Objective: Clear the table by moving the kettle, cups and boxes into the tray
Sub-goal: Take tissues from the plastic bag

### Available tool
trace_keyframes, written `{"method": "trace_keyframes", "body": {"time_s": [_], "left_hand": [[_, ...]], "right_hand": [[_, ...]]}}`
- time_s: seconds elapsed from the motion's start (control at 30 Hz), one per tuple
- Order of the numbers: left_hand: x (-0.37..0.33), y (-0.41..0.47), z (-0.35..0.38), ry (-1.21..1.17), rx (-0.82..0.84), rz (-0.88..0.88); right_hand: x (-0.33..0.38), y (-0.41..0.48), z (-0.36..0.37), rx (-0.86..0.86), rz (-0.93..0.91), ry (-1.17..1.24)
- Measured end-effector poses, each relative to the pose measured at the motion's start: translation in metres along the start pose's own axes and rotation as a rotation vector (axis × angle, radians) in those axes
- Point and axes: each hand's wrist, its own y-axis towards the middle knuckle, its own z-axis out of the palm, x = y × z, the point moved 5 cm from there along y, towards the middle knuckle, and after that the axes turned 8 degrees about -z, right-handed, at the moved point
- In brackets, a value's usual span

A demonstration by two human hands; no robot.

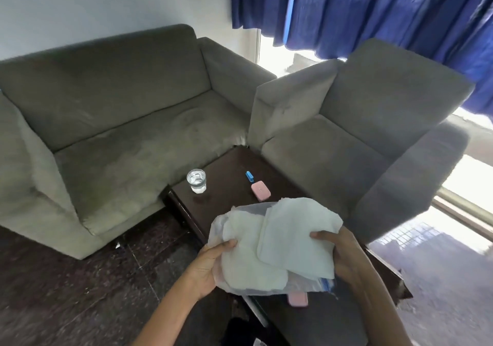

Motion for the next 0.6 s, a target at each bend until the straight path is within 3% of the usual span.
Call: {"method": "trace_keyframes", "body": {"time_s": [0.23,0.43,0.6], "left_hand": [[-0.111,0.081,-0.030,0.215,-0.189,-0.014],[-0.185,0.152,-0.054,0.587,-0.327,-0.031],[-0.247,0.230,-0.065,0.811,-0.338,-0.089]], "right_hand": [[-0.005,0.097,0.043,-0.232,-0.083,-0.045],[-0.027,0.169,0.073,-0.374,-0.057,-0.072],[-0.046,0.223,0.095,-0.562,0.008,-0.068]]}}
